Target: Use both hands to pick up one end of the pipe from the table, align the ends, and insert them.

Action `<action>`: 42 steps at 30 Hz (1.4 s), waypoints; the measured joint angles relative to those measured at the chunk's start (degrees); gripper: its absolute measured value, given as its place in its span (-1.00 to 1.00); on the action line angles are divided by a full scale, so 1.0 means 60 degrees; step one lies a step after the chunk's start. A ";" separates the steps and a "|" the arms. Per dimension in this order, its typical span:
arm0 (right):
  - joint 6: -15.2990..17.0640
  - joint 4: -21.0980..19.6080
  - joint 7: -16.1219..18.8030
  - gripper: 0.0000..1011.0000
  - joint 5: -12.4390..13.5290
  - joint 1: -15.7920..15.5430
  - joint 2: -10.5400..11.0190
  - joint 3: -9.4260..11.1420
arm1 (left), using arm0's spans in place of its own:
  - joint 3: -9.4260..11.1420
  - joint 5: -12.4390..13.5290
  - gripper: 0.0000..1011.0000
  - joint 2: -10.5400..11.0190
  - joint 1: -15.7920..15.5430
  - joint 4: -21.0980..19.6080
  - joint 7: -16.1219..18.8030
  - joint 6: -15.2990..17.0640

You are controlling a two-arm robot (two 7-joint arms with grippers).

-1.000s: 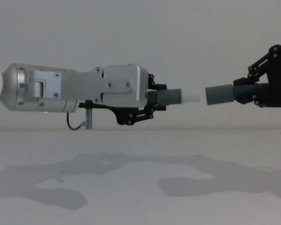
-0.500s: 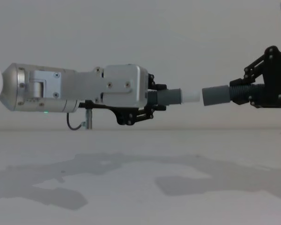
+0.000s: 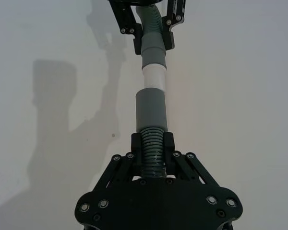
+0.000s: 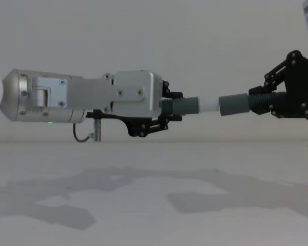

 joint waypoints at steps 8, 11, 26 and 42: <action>0.0048 -0.0004 -0.0018 -0.54 0.0029 0.0050 -0.0005 -0.0065 | 0.0000 0.0000 -0.34 0.0000 0.0000 0.0000 0.0000 0.0000; 0.0063 -0.0007 -0.0031 -0.54 0.0042 0.0067 -0.0006 -0.0084 | 0.0000 0.0000 -0.34 0.0001 0.0000 0.0001 0.0000 0.0001; 0.0077 0.0005 -0.0089 -0.54 0.0124 0.0170 -0.0017 -0.0174 | 0.0004 0.0000 -0.34 0.0002 0.0001 0.0000 0.0000 -0.0003; 0.0107 0.0022 -0.0123 -0.54 0.0211 0.0187 -0.0066 -0.0221 | 0.0002 0.0000 -0.34 -0.0003 0.0000 -0.0001 0.0000 -0.0006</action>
